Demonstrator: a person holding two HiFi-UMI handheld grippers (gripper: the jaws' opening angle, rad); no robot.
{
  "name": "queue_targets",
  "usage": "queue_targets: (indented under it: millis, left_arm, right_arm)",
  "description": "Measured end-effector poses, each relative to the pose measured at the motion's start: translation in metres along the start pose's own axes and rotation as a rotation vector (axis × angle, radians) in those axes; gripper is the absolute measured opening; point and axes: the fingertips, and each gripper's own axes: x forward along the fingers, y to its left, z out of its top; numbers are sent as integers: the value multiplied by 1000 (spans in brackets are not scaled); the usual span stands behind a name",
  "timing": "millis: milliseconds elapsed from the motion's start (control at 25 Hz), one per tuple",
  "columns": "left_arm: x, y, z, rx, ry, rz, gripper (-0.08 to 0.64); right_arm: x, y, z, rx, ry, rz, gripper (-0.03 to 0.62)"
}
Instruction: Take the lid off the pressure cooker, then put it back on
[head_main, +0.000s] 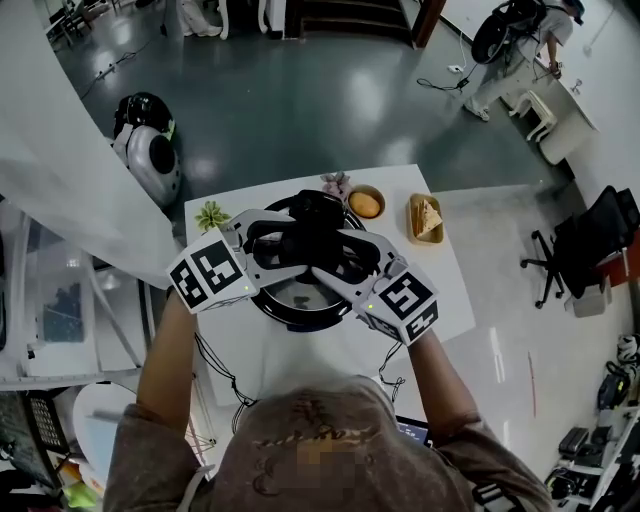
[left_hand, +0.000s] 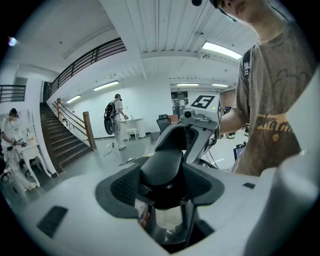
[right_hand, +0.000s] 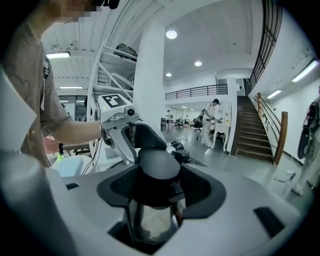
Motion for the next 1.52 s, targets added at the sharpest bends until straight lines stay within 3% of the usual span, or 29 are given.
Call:
queue_targets:
  millis: [960,1360,1520]
  left_arm:
    - [6,9,-15,-41,-40,-40,270]
    - [12,6,-27,4,-24,-119,271]
    - [12,6,-28,-25,-55,-139,270]
  right_arm:
    - [13,-5,-8,31,26,-13,258]
    - [17,-2,-21,82,50,-92,256]
    - [17,-2,-21,87,52,-108,256]
